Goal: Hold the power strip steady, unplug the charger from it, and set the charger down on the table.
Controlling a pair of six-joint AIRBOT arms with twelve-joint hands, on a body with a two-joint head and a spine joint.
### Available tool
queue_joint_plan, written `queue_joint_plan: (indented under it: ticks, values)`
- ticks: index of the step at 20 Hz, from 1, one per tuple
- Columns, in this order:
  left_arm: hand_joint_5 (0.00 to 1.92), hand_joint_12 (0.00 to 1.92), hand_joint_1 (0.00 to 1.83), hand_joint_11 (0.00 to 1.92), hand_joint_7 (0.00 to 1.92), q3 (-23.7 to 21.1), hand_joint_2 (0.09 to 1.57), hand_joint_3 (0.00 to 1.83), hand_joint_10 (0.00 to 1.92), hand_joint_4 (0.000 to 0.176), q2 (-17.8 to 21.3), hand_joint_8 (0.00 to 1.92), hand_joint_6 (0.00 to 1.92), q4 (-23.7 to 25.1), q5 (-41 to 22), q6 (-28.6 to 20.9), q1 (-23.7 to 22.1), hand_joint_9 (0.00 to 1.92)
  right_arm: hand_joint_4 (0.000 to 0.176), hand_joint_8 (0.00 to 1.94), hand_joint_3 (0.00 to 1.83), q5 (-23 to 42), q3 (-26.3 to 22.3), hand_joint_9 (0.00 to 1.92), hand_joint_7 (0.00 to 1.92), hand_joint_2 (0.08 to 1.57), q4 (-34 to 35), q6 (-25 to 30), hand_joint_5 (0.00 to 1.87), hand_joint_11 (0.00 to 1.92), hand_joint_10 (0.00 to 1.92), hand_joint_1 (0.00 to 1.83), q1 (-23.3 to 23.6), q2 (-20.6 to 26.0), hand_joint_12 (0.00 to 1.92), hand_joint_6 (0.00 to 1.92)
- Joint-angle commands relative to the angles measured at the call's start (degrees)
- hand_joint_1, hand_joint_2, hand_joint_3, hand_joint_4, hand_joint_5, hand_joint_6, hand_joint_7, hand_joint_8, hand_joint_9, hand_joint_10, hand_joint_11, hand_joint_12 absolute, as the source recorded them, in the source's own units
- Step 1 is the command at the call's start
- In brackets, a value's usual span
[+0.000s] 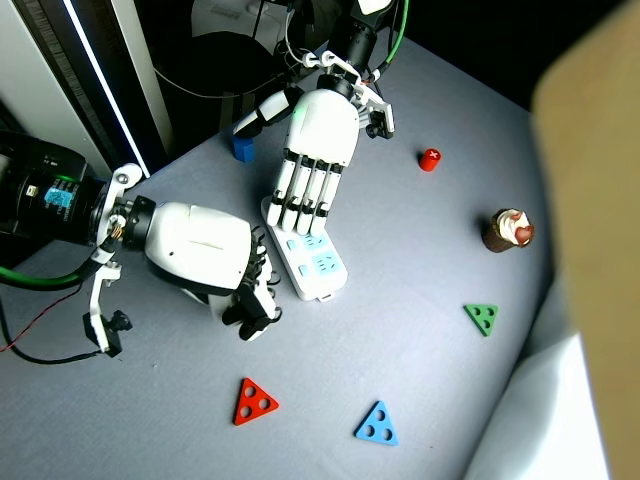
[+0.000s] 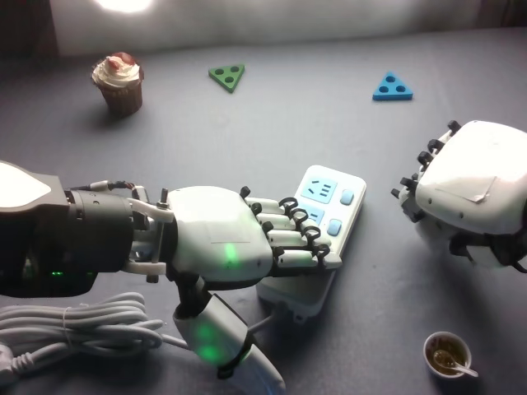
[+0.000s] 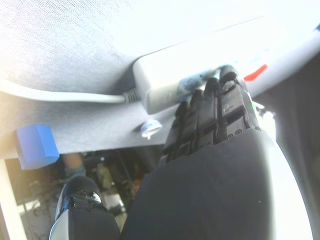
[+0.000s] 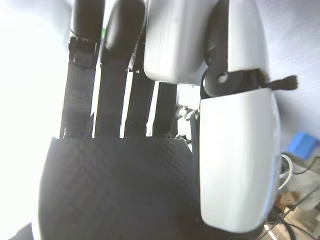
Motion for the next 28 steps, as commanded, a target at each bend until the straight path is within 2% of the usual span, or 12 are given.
queue_joint_plan:
  ticks: [1, 2, 5, 8, 9, 10, 11, 12, 16, 20, 24, 28]
  values:
    - [0.0, 0.05, 0.0, 0.06, 0.01, -0.1, 0.86, 0.0, 0.0, 0.0, -0.1, 0.0, 0.0, -0.4, -1.9, -0.4, -0.2, 0.03, 0.0, 0.58, 0.0, 4.9, -0.4, 1.04, 1.18, 1.06, -1.5, -0.2, 1.01, 0.87, 1.01, 1.39, -0.2, 0.9, 0.89, 0.86]
    - [0.0, 0.05, 0.0, 0.05, 0.0, -0.1, 0.85, 0.0, 0.0, 0.0, -0.1, 0.0, 0.0, -0.5, -1.9, -0.4, -0.2, 0.02, 0.0, 0.46, 0.0, 4.9, -0.7, 1.08, 1.25, 1.04, -1.8, -0.2, 1.05, 0.87, 0.98, 1.39, -0.4, 1.0, 0.87, 0.78]
    - [0.0, 0.05, 0.0, 0.05, 0.0, 0.0, 0.85, 0.0, 0.0, 0.0, -0.1, 0.0, 0.0, -0.5, -1.9, -0.4, -0.3, 0.02, 0.0, 0.35, 0.0, 4.9, -1.3, 1.1, 1.28, 1.04, -1.9, -0.2, 0.98, 0.96, 0.96, 1.4, -1.0, 1.1, 0.69, 0.87]
    - [0.0, 0.05, 0.0, 0.05, 0.0, 0.0, 0.85, 0.0, 0.0, 0.0, -0.1, 0.0, 0.0, -0.4, -1.9, -0.4, -0.4, 0.02, 0.0, 0.44, 0.0, 4.9, -1.7, 1.09, 1.23, 1.06, -1.8, 0.3, 0.94, 0.93, 1.0, 1.39, -1.3, 1.3, 0.63, 0.97]
    - [0.0, 0.04, 0.0, 0.05, 0.0, 0.0, 0.85, 0.0, 0.0, 0.0, -0.1, 0.0, 0.0, -0.4, -1.9, -0.4, -0.5, 0.02, 0.0, 0.58, 0.0, 4.9, -1.9, 1.03, 1.2, 1.08, -1.8, 0.3, 0.92, 0.88, 0.4, 1.27, -1.3, 1.4, 0.62, 1.06]
    - [0.0, 0.05, 0.0, 0.06, 0.01, 0.0, 0.85, 0.0, 0.01, 0.0, -0.1, 0.0, 0.0, -0.5, -1.8, -0.4, -0.5, 0.02, 0.0, 0.22, 0.0, 4.9, -2.0, 1.02, 0.99, 1.06, -1.8, 0.3, 0.82, 0.84, 0.15, 1.22, -1.4, 1.4, 0.62, 0.4]
    - [0.0, 0.05, 0.0, 0.05, 0.0, 0.0, 0.85, 0.0, 0.0, 0.0, -0.1, 0.0, 0.0, -0.4, -1.8, -0.4, -0.6, 0.02, 0.0, 0.07, 0.0, 4.9, -2.0, 1.01, 0.95, 1.05, -1.8, 0.3, 0.85, 0.82, 0.05, 1.22, -1.5, 1.4, 0.62, 0.13]
    - [0.0, 0.05, 0.0, 0.06, 0.01, 0.0, 0.85, 0.0, 0.01, 0.0, -0.1, 0.0, 0.0, -0.4, -1.7, -0.4, -0.6, 0.03, 0.0, 0.02, 0.0, 5.0, -2.1, 0.97, 0.89, 1.05, -1.8, 0.3, 0.81, 0.77, 0.01, 1.17, -1.5, 1.4, 0.6, 0.05]
    - [0.0, 0.04, 0.0, 0.05, 0.0, 0.1, 0.85, 0.0, 0.0, 0.0, -0.1, 0.0, 0.0, -0.4, -1.7, -0.4, -0.8, 0.01, 0.0, 0.0, 0.0, 5.5, -2.2, 0.79, 0.71, 1.02, -1.8, 0.4, 0.59, 0.6, 0.0, 1.02, -1.5, 1.5, 0.56, 0.0]
    - [0.0, 0.04, 0.0, 0.04, 0.0, 0.1, 0.86, 0.0, 0.0, 0.0, -0.1, 0.0, 0.0, -0.3, -1.7, -0.4, -0.8, 0.01, 0.0, 0.0, 0.0, 6.6, -2.3, 0.47, 0.42, 1.02, 0.2, 0.8, 0.39, 0.29, 0.0, 0.85, -1.5, 1.8, 0.49, 0.0]
    - [0.0, 0.04, 0.0, 0.05, 0.0, 0.1, 0.86, 0.0, 0.0, 0.0, -0.1, 0.0, 0.0, -0.3, -1.7, -0.4, -0.8, 0.01, 0.0, 0.0, 0.0, 6.2, -2.4, 0.41, 0.35, 1.0, 7.9, 8.5, 0.3, 0.23, 0.0, 0.82, -0.4, 5.2, 0.37, 0.0]
    - [0.0, 0.04, 0.0, 0.05, 0.0, 0.1, 0.85, 0.0, 0.0, 0.0, 0.0, 0.0, 0.0, -0.3, -1.7, -0.4, -0.8, 0.01, 0.0, 0.0, 0.0, 6.2, -3.2, 0.34, 0.23, 0.99, 7.7, 16.9, 0.2, 0.2, 0.0, 0.78, -2.4, 11.6, 0.35, 0.0]
